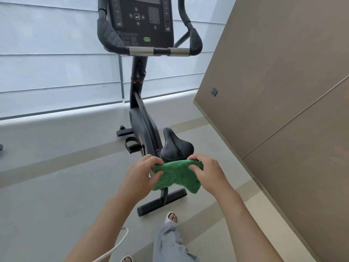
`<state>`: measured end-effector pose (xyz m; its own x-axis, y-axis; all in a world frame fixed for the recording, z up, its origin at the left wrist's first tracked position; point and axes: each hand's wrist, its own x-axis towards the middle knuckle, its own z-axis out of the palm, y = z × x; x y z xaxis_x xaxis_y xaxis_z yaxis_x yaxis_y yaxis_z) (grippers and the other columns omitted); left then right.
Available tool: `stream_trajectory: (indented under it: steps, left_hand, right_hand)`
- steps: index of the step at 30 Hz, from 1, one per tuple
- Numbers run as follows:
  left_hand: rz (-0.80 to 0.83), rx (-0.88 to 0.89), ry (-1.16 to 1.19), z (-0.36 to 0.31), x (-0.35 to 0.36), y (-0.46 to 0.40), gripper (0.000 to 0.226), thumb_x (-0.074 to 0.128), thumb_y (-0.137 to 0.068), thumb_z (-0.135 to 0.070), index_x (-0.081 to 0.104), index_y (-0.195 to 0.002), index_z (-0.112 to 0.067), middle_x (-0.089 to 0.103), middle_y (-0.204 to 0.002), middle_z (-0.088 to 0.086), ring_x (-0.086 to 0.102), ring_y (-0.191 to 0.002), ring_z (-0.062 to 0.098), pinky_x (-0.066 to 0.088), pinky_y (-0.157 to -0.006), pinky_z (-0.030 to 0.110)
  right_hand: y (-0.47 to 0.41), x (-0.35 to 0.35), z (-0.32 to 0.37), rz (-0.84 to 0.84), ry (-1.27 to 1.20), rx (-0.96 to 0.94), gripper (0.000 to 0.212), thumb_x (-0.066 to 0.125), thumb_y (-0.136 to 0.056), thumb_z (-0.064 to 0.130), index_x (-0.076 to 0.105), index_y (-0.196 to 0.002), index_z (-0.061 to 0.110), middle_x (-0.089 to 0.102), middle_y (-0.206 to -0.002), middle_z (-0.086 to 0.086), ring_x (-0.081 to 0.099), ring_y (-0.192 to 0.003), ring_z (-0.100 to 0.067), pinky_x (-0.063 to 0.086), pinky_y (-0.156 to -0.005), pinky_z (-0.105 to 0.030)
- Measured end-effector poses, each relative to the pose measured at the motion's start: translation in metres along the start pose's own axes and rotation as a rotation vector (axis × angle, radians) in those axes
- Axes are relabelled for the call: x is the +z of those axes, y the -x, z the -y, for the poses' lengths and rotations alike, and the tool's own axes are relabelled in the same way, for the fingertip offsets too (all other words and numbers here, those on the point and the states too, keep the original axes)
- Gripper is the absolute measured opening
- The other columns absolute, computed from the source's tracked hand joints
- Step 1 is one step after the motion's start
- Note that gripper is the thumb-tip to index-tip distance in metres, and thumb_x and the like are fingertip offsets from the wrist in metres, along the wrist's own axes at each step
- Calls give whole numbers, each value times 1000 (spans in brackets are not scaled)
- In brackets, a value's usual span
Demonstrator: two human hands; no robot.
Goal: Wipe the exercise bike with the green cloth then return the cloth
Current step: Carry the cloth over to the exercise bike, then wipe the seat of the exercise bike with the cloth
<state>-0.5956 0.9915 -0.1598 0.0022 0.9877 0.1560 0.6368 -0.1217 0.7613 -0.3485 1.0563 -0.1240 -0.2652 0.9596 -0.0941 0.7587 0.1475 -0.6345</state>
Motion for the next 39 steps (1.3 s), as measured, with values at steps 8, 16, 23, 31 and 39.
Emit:
stream_trajectory:
  steps: [8,16,23,31,39]
  left_hand:
    - [86,-69,-28,17,55,-69,20,74,-91,-13,64,-101,-28,62,-98,-16,61,-83,2,55,-76,24]
    - [111,-239,-45,39,114,-126,19,71,-92,-13,63,-100,-28,63,-99,-13,62,-85,5,55,-76,25]
    - [99,-381,-44,64,142,-146,18,71,-93,-13,65,-101,-28,63,-97,-16,62,-86,1,56,-75,24]
    - [21,-470,-38,96,138,-190,19,68,-95,-10,67,-110,-21,64,-104,-11,63,-87,4,53,-79,25]
    - [140,-471,-55,132,123,-196,27,66,-99,-21,63,-126,-24,54,-125,-12,59,-112,11,47,-92,27]
  right_hand:
    - [-89,-10,-52,71,51,28,20,68,-99,17,73,-113,30,73,-105,13,66,-101,-14,54,-91,-32]
    - [-188,-4,-111,241,83,29,28,61,-99,12,71,-116,32,72,-111,8,64,-104,-17,53,-92,-32]
    - [-245,23,-138,360,91,22,28,60,-99,13,72,-115,32,72,-113,7,64,-105,-19,53,-95,-35]
    - [-291,57,-133,182,110,-26,21,63,-98,10,74,-113,19,72,-114,-1,65,-107,-26,51,-92,-37]
    - [-231,103,-127,217,293,5,60,65,-98,49,51,-151,25,37,-162,-2,37,-147,-26,36,-117,-47]
